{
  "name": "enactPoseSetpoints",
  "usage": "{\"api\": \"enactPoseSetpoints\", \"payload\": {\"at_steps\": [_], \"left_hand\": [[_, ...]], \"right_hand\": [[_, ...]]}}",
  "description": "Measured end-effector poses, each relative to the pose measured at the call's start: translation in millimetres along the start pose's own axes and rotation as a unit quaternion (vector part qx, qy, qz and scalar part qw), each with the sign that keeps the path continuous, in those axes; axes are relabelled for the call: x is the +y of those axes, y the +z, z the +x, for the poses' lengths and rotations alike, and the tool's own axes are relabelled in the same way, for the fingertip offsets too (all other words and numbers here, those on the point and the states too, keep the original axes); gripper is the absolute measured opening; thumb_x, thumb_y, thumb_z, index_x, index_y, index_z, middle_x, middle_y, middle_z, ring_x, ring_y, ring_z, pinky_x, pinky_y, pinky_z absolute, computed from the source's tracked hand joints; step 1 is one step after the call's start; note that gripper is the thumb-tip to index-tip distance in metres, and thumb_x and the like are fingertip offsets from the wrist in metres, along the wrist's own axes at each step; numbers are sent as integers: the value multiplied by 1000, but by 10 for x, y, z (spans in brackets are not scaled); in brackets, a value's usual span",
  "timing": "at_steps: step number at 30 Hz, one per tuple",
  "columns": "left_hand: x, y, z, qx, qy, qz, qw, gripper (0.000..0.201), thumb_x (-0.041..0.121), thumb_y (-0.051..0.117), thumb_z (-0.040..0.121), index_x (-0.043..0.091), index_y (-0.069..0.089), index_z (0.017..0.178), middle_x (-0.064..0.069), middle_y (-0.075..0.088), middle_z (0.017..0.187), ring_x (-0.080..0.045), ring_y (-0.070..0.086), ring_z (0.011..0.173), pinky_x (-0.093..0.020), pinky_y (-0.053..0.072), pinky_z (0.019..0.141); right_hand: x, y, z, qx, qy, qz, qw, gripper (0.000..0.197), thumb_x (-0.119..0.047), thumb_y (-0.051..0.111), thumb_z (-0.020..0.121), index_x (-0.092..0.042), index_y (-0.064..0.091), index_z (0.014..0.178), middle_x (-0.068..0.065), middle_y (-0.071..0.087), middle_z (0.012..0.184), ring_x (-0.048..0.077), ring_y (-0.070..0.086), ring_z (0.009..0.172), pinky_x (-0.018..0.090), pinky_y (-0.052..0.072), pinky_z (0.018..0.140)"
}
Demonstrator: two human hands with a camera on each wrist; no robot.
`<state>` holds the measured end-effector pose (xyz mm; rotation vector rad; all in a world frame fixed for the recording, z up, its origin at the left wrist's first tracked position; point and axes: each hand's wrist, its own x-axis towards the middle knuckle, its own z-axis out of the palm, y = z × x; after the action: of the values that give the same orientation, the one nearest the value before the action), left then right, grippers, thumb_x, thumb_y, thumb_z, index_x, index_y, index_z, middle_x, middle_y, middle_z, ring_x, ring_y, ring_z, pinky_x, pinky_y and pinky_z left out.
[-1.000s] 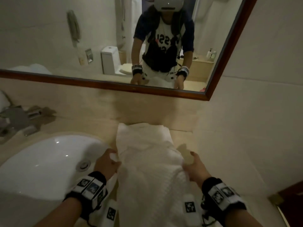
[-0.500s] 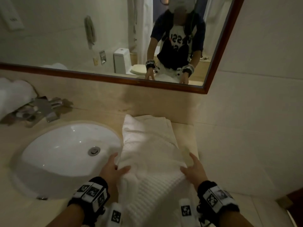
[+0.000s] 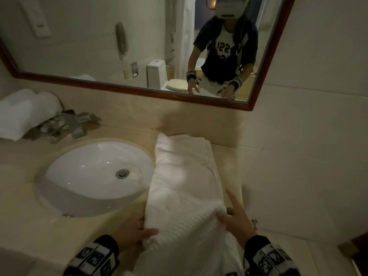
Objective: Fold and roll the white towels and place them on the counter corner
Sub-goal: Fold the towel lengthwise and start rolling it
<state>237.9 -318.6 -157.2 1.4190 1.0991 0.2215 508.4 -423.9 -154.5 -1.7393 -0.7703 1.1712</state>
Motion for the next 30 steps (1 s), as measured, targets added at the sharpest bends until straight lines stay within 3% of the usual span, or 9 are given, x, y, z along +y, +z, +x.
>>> {"api": "enactPoseSetpoints", "payload": {"at_steps": [3, 5, 7, 11, 15, 17, 22, 25, 30], "left_hand": [[1, 96, -71, 20, -32, -29, 999, 72, 55, 78, 60, 18, 60, 118, 8, 70, 100, -10, 65, 90, -18, 49, 66], [-61, 106, -132, 22, -19, 30, 999, 92, 74, 70, 50, 19, 56, 122, 8, 64, 110, -8, 60, 98, -18, 46, 80], [-104, 78, -239, -7, 10, 102, 995, 101, 75, 69, 50, 19, 45, 130, 11, 56, 117, 0, 53, 98, -11, 41, 85], [-223, 53, -362, -77, 21, 57, 995, 133, 65, 83, 35, 22, 19, 144, 14, 42, 130, -6, 43, 121, -18, 38, 98], [-165, 97, -486, 14, 54, 96, 994, 129, 61, 85, 15, 27, 34, 129, 9, 48, 122, -13, 46, 117, -23, 39, 93], [-95, 84, -587, 51, 78, 55, 994, 118, 66, 82, 13, 31, 43, 119, 11, 57, 113, -13, 56, 108, -20, 45, 82], [-238, 200, -835, 35, -113, 123, 985, 29, 52, 51, 88, 25, 49, 96, 4, 54, 85, -6, 47, 65, -15, 38, 46], [-445, 242, -826, 81, -123, 53, 988, 38, 42, 43, 96, 17, 49, 68, -1, 44, 63, -13, 40, 58, -21, 32, 53], [-389, 217, -856, 117, -94, -55, 987, 29, 35, 54, 92, 16, 57, 71, -2, 51, 66, -15, 45, 63, -24, 38, 61]], "right_hand": [[153, 122, -110, 40, 10, -69, 997, 87, -50, 61, 74, -23, 22, 147, 10, 48, 137, 26, 48, 123, 36, 39, 102], [257, 173, -176, 63, 37, -104, 992, 107, -59, 67, 58, -18, 23, 146, 9, 48, 137, 27, 50, 122, 37, 41, 101], [335, 113, -209, 85, 79, -81, 990, 105, -41, 79, 64, -18, 18, 147, 14, 51, 133, 32, 56, 114, 46, 49, 95], [434, 111, -440, 37, 87, -104, 990, 81, -10, 77, 69, -17, 32, 135, 10, 61, 89, 20, 61, 59, 27, 52, 48], [338, 119, -745, 21, 50, 8, 998, 72, 7, 72, 68, -12, 39, 130, 8, 59, 78, 20, 58, 68, 28, 50, 58], [294, 4, -844, 41, 63, 134, 988, 58, 7, 65, 79, -18, 42, 126, 17, 60, 98, 28, 60, 84, 33, 50, 63], [577, 115, -1045, 35, 150, 61, 986, 72, -5, 73, 67, -12, 40, 131, 21, 56, 118, 33, 60, 91, 35, 51, 60], [540, 222, -1063, 15, 124, 36, 992, 72, 1, 73, 71, -14, 36, 131, 18, 61, 101, 28, 62, 83, 31, 50, 57], [502, 136, -1279, 51, 22, 156, 986, 76, -6, 78, 62, -35, 45, 124, 12, 72, 102, 26, 66, 95, 34, 52, 73]]}}
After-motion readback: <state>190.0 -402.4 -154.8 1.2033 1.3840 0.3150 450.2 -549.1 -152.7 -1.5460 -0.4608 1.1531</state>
